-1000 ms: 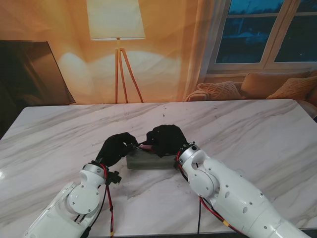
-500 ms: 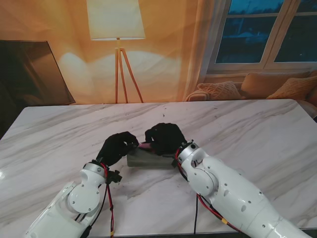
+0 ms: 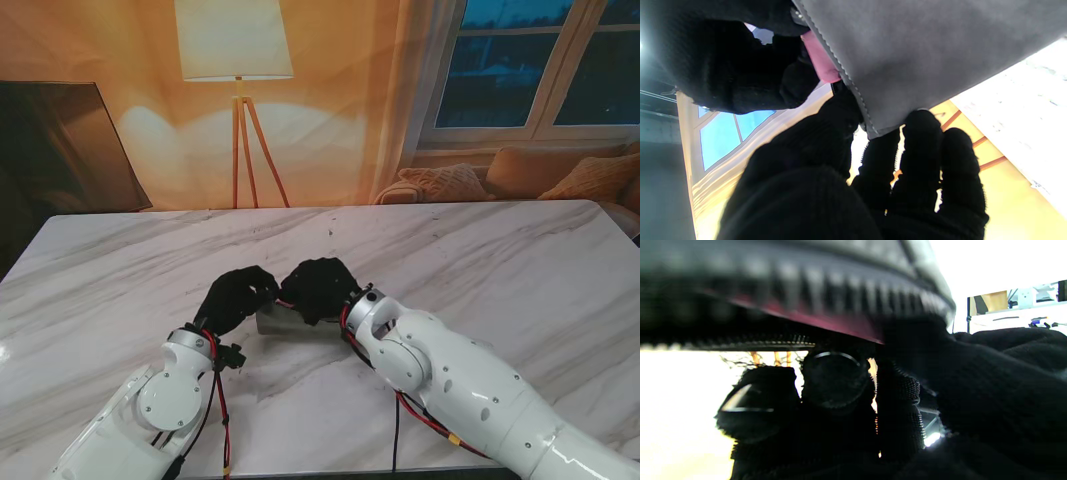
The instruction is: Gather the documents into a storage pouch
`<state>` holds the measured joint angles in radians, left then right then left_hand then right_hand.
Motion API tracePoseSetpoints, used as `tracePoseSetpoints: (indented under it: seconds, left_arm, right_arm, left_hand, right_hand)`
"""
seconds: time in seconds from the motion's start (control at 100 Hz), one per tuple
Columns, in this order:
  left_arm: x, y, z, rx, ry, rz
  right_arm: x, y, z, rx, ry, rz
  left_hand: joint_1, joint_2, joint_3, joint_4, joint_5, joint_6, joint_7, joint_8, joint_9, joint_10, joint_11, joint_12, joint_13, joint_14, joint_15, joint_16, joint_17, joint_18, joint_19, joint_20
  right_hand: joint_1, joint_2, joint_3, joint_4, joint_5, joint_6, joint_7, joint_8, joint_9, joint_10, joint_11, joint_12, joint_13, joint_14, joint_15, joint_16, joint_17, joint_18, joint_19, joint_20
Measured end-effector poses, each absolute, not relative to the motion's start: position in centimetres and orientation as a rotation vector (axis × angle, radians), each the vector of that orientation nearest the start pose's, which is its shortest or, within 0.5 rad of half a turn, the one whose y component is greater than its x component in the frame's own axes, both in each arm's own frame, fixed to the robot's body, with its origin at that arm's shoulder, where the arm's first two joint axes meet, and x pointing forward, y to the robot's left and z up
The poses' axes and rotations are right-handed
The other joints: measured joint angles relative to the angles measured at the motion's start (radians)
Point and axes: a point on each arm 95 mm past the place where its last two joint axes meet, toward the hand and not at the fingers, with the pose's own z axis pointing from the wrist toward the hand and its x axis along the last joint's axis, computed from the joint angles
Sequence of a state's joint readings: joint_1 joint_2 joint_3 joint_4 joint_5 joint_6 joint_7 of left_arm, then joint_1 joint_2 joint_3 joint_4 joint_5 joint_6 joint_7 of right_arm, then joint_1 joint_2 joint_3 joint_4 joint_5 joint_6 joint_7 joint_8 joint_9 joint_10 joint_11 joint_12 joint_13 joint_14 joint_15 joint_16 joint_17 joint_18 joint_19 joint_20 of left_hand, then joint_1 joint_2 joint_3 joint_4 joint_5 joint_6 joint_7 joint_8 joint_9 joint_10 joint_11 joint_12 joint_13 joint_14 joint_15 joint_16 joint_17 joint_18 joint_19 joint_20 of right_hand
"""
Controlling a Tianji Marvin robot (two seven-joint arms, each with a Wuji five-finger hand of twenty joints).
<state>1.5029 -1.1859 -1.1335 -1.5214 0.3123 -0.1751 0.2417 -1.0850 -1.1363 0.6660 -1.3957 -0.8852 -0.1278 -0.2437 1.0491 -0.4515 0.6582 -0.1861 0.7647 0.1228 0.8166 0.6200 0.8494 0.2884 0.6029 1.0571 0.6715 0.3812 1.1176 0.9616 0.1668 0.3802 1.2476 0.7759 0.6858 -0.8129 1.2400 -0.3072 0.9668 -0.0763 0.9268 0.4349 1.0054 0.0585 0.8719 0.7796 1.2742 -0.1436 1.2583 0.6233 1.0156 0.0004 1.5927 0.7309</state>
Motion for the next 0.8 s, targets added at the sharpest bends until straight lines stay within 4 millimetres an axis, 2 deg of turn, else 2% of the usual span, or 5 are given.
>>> tracePoseSetpoints:
  seconds: [0.51, 0.57, 0.63, 0.73, 0.8]
  left_arm:
    - [41.0, -4.0, -31.4, -1.679, 0.872, -2.178]
    - [41.0, -4.0, -31.4, -1.678, 0.871, -2.180]
    - [41.0, -4.0, -31.3, -1.678, 0.871, -2.180]
    - [41.0, -4.0, -31.3, -1.677, 0.872, -2.178]
    - [41.0, -4.0, -31.3, -1.677, 0.872, -2.176]
  right_arm:
    - [44.9, 15.5, -29.1, 0.704, 1.736, 1.769]
    - [45.0, 15.5, -29.1, 0.707, 1.733, 1.767]
    - [45.0, 15.3, -29.1, 0.707, 1.724, 1.765]
    - [44.9, 14.8, -28.9, 0.697, 1.714, 1.754]
    - [44.7, 14.4, -28.7, 0.699, 1.708, 1.753]
  left_hand:
    - [0.000, 0.002, 0.000, 0.000, 0.003, -0.026, 0.028, -0.007, 0.000, 0.000, 0.006, -0.003, 0.000, 0.005, 0.000, 0.000, 0.001, 0.001, 0.000, 0.000]
    - [0.000, 0.002, 0.000, 0.000, 0.003, -0.026, 0.028, -0.008, 0.000, 0.000, 0.006, -0.005, 0.000, 0.005, 0.000, 0.000, 0.001, 0.001, 0.000, 0.000]
    - [0.000, 0.002, 0.000, 0.000, 0.003, -0.026, 0.028, -0.008, 0.000, 0.000, 0.006, -0.009, 0.000, 0.005, 0.000, 0.000, 0.002, 0.001, 0.000, 0.000]
    - [0.000, 0.002, 0.000, 0.000, 0.003, -0.026, 0.028, -0.009, 0.000, 0.000, 0.006, -0.018, 0.000, 0.005, -0.001, 0.000, 0.002, 0.001, 0.000, 0.000]
    - [0.000, 0.002, 0.000, 0.000, 0.003, -0.026, 0.029, -0.014, 0.000, 0.000, 0.006, -0.018, 0.000, 0.005, -0.001, 0.000, 0.002, 0.001, 0.000, 0.000]
  right_hand:
    - [0.003, -0.010, 0.010, -0.007, 0.001, -0.002, 0.020, -0.088, -0.001, 0.005, -0.002, 0.000, 0.011, -0.003, 0.010, 0.013, 0.020, -0.002, 0.002, 0.000]
    - [-0.018, -0.007, 0.010, -0.005, -0.003, -0.018, 0.031, -0.105, -0.003, 0.004, -0.004, 0.011, 0.007, -0.004, 0.013, 0.013, -0.013, -0.002, 0.005, 0.005]
    - [-0.082, 0.012, 0.010, -0.003, -0.004, -0.042, 0.034, -0.112, -0.045, -0.001, -0.016, 0.020, -0.034, -0.014, 0.038, 0.013, -0.055, -0.006, 0.015, 0.017]
    - [-0.175, 0.020, 0.010, 0.001, -0.070, -0.058, 0.043, -0.102, -0.122, -0.020, -0.029, 0.022, -0.090, -0.023, 0.078, 0.013, -0.112, -0.007, 0.039, 0.036]
    - [-0.196, 0.020, 0.010, 0.002, -0.109, -0.058, 0.028, -0.100, -0.158, -0.023, -0.035, 0.019, -0.104, -0.029, 0.087, 0.013, -0.131, -0.009, 0.050, 0.036]
